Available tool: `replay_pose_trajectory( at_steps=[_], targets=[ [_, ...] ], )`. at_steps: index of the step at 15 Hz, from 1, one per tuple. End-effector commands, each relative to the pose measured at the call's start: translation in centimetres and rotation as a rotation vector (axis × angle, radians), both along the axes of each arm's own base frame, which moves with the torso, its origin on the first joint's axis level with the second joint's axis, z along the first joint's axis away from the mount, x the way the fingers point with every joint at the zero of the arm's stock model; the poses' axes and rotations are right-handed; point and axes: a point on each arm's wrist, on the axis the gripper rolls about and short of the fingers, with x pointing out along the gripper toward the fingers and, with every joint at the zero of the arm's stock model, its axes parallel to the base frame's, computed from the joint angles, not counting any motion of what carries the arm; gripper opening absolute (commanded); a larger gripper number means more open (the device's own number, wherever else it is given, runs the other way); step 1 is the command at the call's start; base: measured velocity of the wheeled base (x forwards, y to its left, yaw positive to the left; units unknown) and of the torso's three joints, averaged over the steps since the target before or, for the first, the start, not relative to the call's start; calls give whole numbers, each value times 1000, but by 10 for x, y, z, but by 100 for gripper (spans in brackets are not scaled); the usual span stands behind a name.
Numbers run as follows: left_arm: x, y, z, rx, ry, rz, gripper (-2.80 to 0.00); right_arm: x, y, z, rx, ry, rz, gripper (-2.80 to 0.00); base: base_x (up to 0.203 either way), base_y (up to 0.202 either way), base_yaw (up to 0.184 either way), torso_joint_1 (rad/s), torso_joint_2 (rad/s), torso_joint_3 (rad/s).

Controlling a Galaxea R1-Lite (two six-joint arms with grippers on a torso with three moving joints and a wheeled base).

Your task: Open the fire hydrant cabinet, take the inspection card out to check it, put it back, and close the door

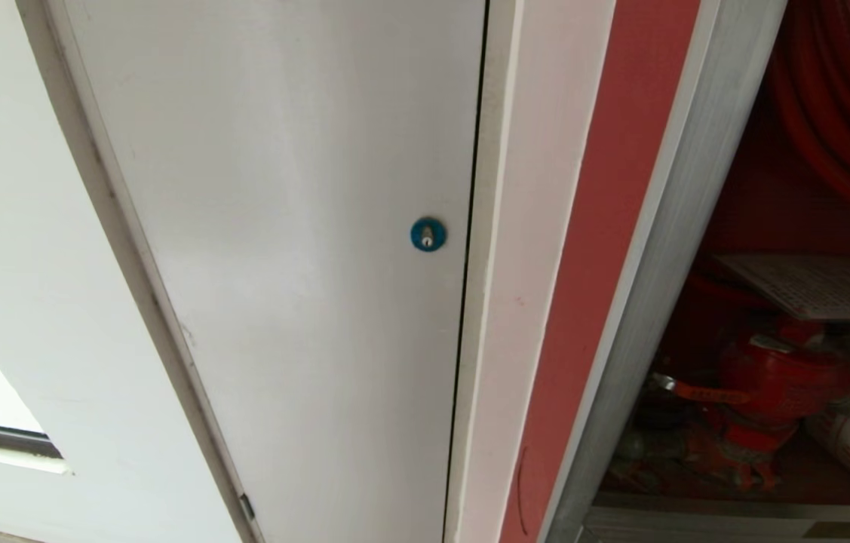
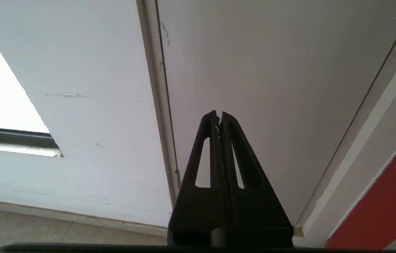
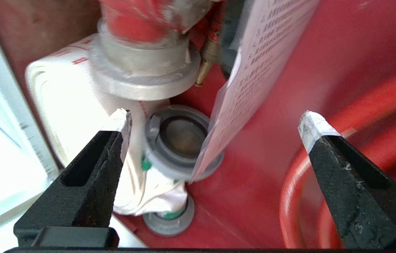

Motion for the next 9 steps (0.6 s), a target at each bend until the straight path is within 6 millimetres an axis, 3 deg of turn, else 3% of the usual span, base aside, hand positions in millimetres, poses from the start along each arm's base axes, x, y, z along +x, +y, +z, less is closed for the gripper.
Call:
replay_pose_trajectory(
  at_steps=[1,8,9],
  targets=[
    [1,0,-2,0,7,1,-280,-27,13,7,-39,-51,6,0,0,0,0,0,0,0],
    [1,0,-2,0,7,1,-280,-88,43,-1,-67,-87,-2,0,0,0,0,0,0,0],
    [1,0,-2,0,7,0,-280,-93,45,-1,-75,-99,-2,-280,0,0,0,0,0,0]
  ],
)
